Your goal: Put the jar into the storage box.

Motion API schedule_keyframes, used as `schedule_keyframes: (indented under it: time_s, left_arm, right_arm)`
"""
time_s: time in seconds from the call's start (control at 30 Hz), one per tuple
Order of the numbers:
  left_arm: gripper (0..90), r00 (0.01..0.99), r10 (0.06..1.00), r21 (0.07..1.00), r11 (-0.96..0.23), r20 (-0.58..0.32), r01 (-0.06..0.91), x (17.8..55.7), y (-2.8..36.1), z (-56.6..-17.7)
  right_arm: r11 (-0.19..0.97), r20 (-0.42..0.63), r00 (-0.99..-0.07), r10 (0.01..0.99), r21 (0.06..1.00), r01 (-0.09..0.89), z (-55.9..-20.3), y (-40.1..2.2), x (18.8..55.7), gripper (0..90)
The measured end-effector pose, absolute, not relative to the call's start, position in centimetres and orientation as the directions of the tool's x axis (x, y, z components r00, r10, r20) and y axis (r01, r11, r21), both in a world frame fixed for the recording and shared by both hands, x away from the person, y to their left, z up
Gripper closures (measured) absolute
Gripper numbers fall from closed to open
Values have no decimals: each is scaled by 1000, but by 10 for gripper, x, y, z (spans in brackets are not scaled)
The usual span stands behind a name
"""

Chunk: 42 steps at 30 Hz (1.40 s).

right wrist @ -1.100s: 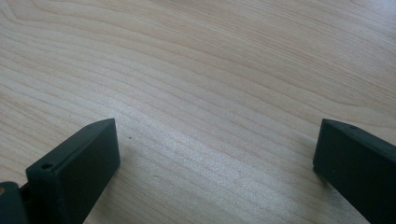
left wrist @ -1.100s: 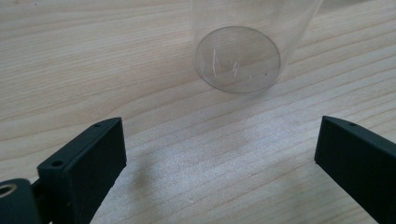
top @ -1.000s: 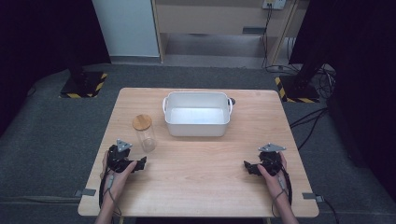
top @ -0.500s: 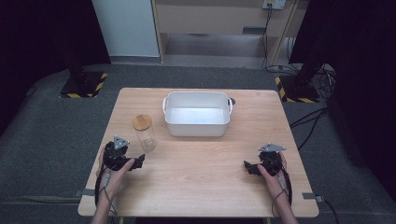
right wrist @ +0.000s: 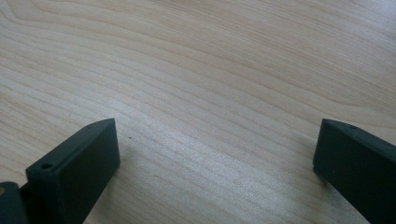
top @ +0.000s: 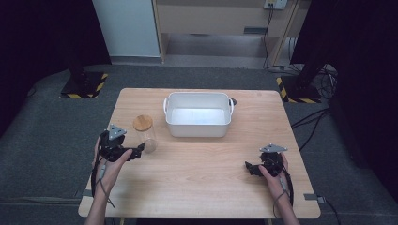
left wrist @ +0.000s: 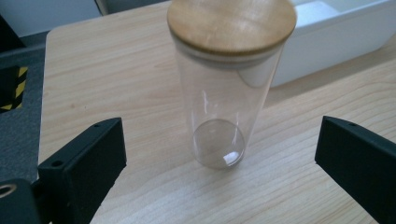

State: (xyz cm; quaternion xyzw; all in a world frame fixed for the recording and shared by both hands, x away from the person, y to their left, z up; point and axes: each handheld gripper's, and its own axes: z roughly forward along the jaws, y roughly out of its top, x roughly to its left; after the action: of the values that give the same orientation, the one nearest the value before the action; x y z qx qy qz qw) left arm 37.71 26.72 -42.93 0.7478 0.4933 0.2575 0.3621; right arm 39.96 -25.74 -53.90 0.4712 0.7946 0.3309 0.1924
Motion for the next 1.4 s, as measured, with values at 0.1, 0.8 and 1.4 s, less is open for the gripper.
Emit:
schedule_keyframes:
  time_s: [0.1, 0.8, 1.4]
  left_arm:
    - [7, 387, 922, 804, -249, 26, 541, 379, 265, -422]
    - [11, 391, 920, 809, -228, -3, 542, 406, 254, -423]
    - [25, 384, 923, 800, -217, -19, 559, 432, 243, -436]
  right_arm:
    - [337, 6, -482, 876, 707, 622, -539, -257, 400, 7]
    - [337, 6, -482, 876, 707, 621, -539, -257, 400, 7]
    - [337, 6, -482, 876, 707, 621, -539, -257, 400, 7]
